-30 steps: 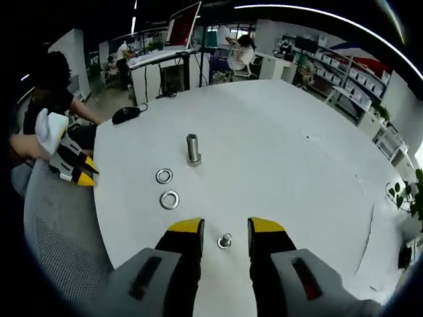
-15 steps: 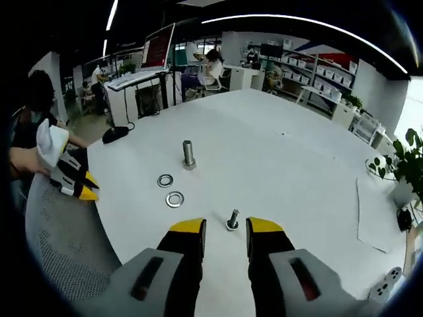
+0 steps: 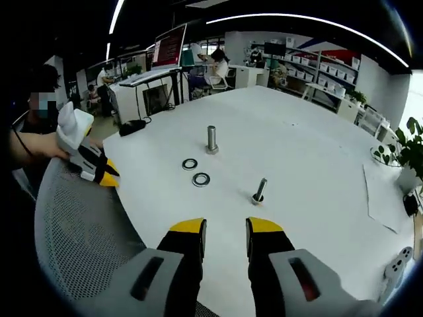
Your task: Place the washer onto the threaded stud by aligning its center hole with the stud, sliding it down to the base, and recovering from edge contact or off-axis alignment until the washer reaches the visible bottom stop.
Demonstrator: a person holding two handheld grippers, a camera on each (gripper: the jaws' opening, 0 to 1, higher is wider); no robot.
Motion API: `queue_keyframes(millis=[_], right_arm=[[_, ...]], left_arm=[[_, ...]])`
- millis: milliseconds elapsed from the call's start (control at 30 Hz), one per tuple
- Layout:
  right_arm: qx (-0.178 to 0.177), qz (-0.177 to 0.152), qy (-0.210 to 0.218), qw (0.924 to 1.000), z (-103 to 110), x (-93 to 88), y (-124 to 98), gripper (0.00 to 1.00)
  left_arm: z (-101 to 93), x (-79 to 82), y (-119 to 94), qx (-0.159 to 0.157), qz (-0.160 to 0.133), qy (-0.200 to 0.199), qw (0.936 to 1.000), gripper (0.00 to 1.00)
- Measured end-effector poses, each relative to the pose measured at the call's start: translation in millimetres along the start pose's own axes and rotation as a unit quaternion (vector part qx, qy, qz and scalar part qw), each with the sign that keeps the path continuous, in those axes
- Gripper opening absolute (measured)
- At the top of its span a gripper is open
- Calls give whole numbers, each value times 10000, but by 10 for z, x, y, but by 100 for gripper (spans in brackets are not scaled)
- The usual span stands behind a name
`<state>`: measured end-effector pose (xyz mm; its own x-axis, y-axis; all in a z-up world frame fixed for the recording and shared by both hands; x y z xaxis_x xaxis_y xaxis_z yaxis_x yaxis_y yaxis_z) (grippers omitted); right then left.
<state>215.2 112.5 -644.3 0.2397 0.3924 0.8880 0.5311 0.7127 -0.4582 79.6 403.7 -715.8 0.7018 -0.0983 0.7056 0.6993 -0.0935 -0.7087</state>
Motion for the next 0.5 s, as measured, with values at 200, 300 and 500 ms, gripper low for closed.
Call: queue_keyframes(millis=[200, 300, 500], right_arm=[[104, -13, -14, 9999, 82, -2, 1, 27], [190, 5, -88, 9998, 37, 52, 52, 27], [420, 180, -175, 9988, -22, 209, 178, 27]], left_arm=[[-3, 2, -6, -2, -10, -5, 10000, 14], [2, -1, -3, 7, -22, -22, 10000, 14], [0, 0, -6, -15, -36, -10, 10000, 14]])
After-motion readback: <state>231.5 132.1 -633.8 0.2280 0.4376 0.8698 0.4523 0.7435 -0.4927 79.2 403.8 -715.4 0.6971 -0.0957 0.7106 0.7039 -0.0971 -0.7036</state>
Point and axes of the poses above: the point that each gripper's makers call its tool centre point, and the gripper's own axes: y roughly forward along the fingers, z roughly to its left, x roughly out of its top, the point moved 9 cm from there along -y, roughly backward along the fingers, and after that the axes turned 13 degrees about -z, right-handed, at the moved point
